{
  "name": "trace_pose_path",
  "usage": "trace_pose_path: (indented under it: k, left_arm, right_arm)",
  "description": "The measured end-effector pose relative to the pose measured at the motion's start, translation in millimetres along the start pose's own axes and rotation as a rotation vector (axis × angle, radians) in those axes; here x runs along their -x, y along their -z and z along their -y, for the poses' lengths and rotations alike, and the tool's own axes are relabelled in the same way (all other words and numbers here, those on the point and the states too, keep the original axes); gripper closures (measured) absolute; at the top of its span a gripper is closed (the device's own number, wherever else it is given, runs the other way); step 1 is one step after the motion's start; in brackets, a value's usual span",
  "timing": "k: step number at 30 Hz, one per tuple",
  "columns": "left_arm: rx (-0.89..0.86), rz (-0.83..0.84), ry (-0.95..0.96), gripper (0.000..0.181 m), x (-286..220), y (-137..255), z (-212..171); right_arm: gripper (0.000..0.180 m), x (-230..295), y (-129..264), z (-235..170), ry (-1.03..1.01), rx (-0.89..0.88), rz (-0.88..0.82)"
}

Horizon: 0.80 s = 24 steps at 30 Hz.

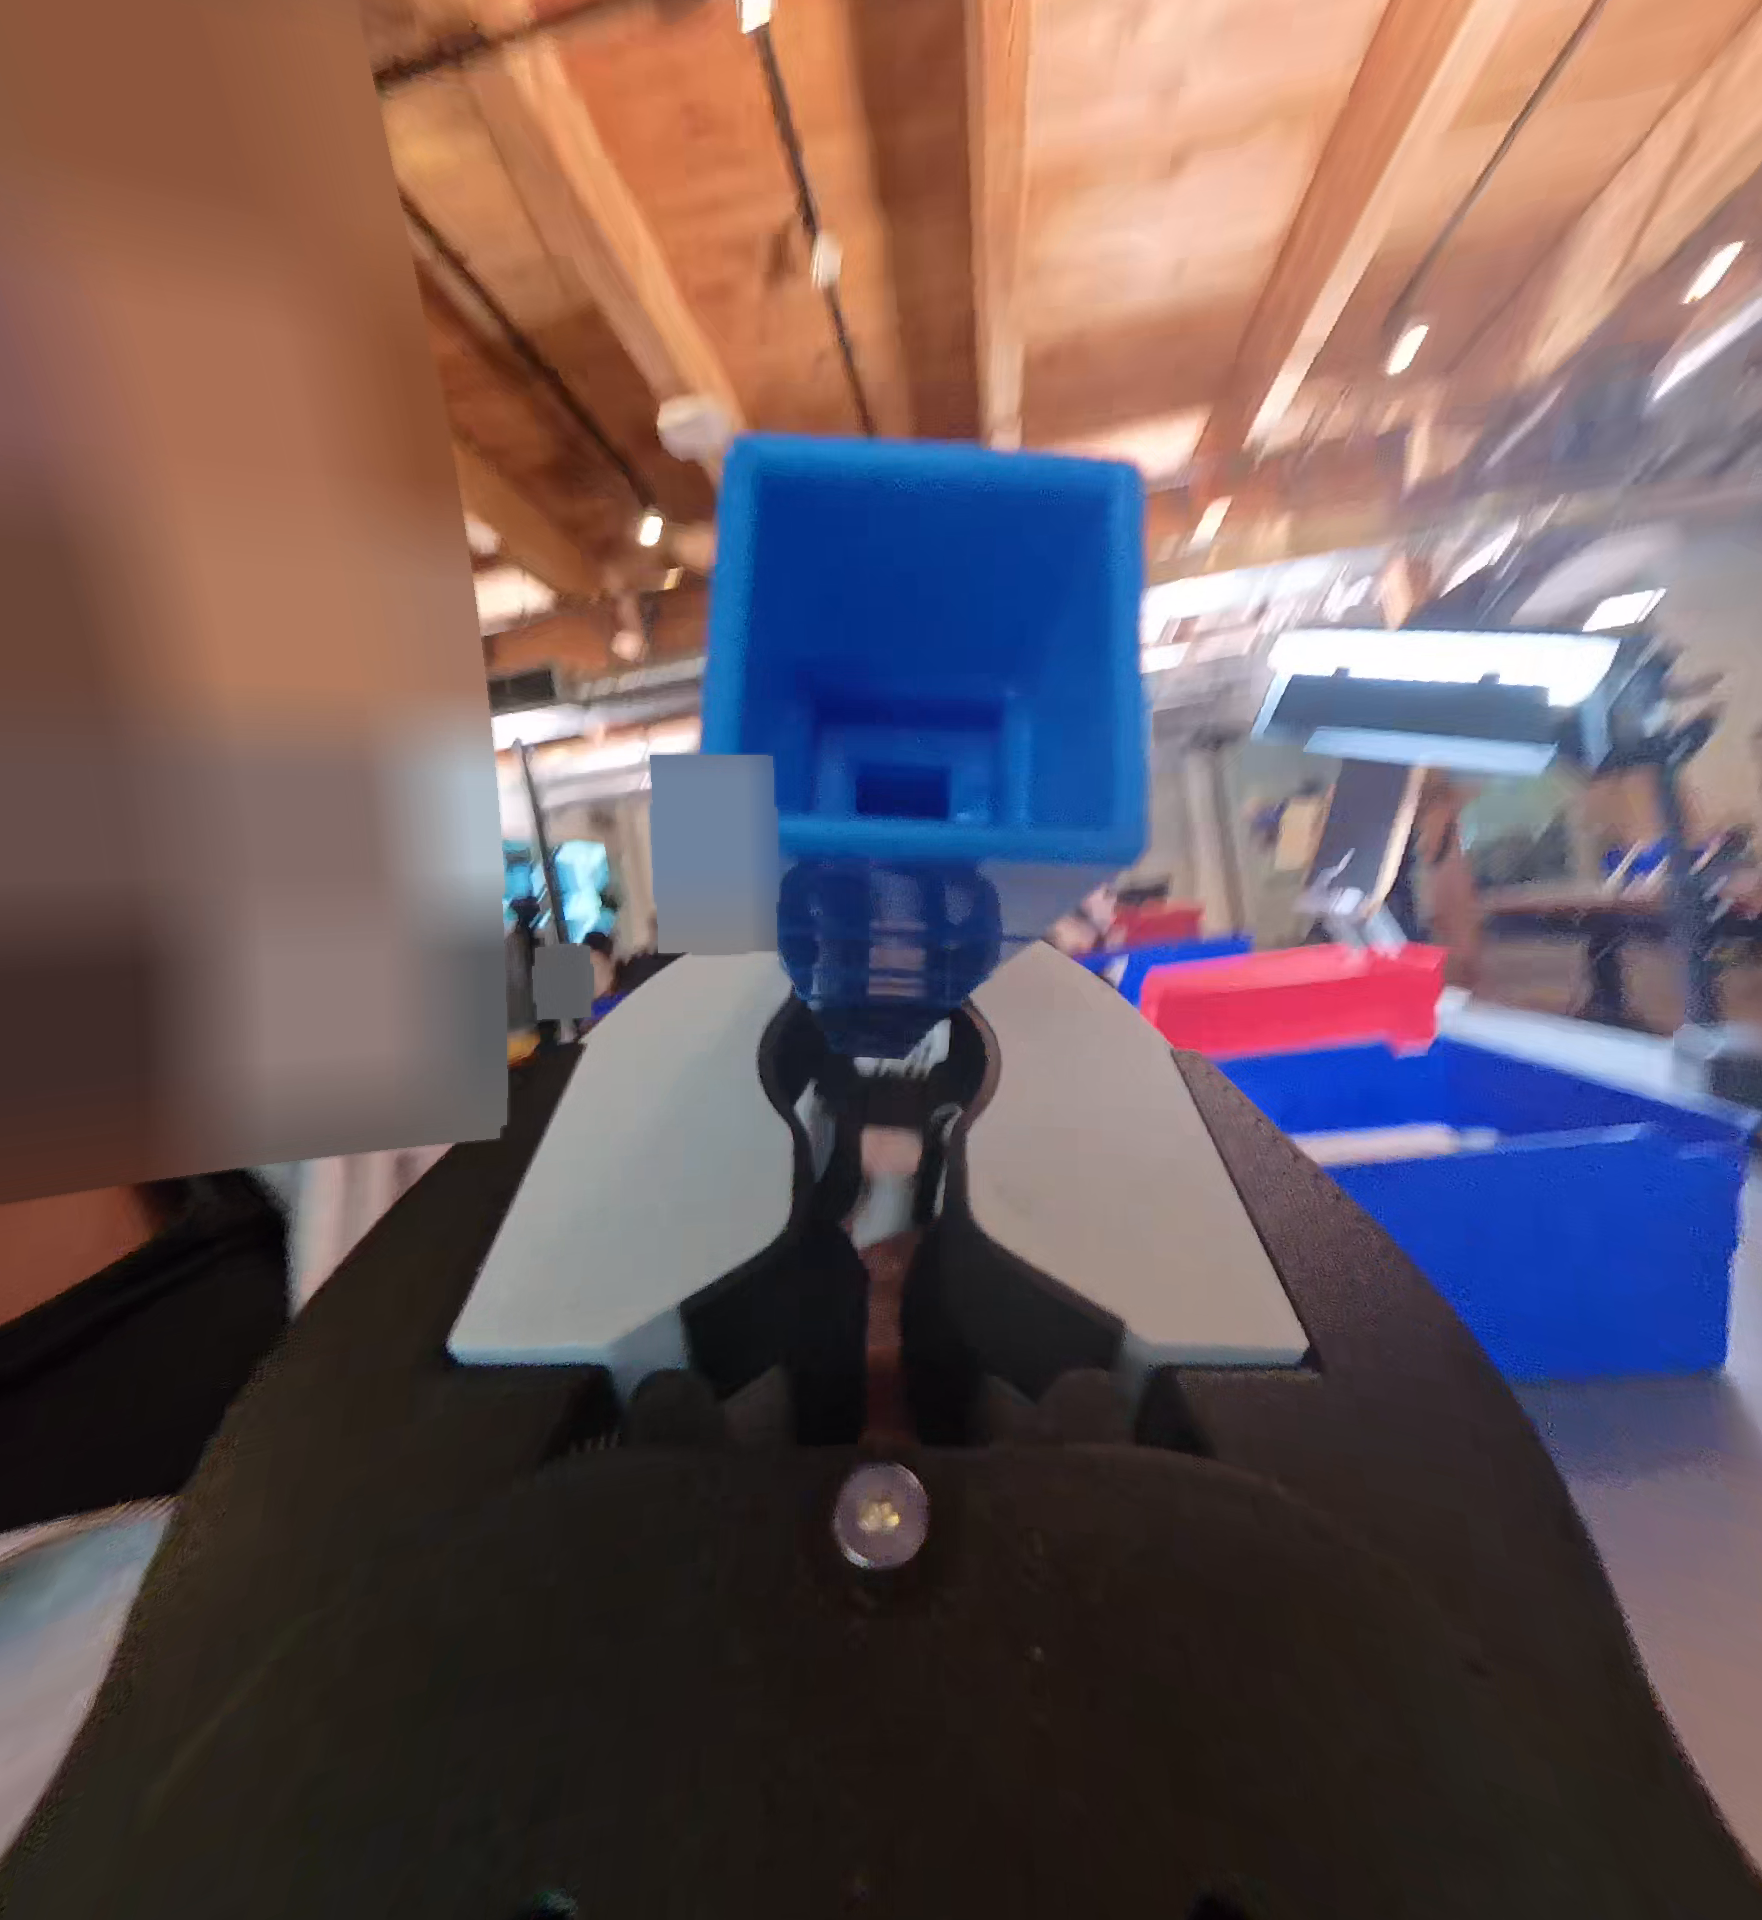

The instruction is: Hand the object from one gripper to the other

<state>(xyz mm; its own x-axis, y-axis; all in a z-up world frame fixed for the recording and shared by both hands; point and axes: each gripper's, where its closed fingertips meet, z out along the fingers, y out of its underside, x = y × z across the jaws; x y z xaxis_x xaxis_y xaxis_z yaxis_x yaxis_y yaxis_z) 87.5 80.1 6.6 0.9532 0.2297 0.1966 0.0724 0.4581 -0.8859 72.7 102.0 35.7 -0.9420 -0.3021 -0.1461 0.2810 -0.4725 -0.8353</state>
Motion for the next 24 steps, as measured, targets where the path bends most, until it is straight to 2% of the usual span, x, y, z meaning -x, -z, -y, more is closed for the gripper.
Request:
trace_pose_path:
  k: [1,4,5,6,8,10,13,15,18,20,24]
  left_arm:
    - [0.059,-0.020,0.009,0.131,-1.4,0.3,-6.1]
    - [0.241,-0.057,0.047,0.135,-3.4,2.8,-29.1]
    - [0.304,-0.054,0.049,0.151,-2.1,4.2,-39.2]
    - [0.357,-0.038,0.044,0.157,0.4,4.8,-48.2]
    - [0.413,-0.046,0.019,0.158,-1.2,4.9,-58.6]
    - [0.390,-0.038,-0.010,0.158,-1.0,2.9,-57.2]
    - [0.336,-0.044,0.053,0.159,-1.1,-0.9,-54.7]
    - [0.387,-0.049,0.048,0.159,-2.1,-0.9,-63.8]
    - [0.482,-0.065,0.011,0.139,-6.9,-1.1,-79.1]
    - [0.487,-0.045,-0.027,0.158,-3.8,-1.4,-81.9]
    - [0.422,-0.053,0.034,0.158,-4.7,-4.0,-74.8]
  right_arm:
    - [0.157,0.9,2.4,-3.9,-0.036,0.080,0.018]
    - [0.157,-1.9,13.3,-25.2,-0.071,0.331,-0.001]
    - [0.157,-2.4,15.1,-29.9,-0.061,0.374,-0.011]
    - [0.157,-2.3,14.8,-31.9,-0.045,0.387,-0.015]
    - [0.157,0.6,12.1,-33.3,-0.026,0.390,-0.005]
    - [0.157,2.7,9.5,-31.6,-0.015,0.367,0.005]
    - [0.156,-0.8,4.7,-24.1,0.029,0.282,-0.021]
    - [0.156,0.7,2.6,-25.8,0.043,0.277,-0.018]
    - [0.157,2.5,2.8,-40.8,0.037,0.385,-0.012]
    - [0.156,6.2,1.6,-47.1,0.033,0.414,0.011]
    - [0.153,4.4,-3.6,-39.7,0.058,0.337,-0.008]
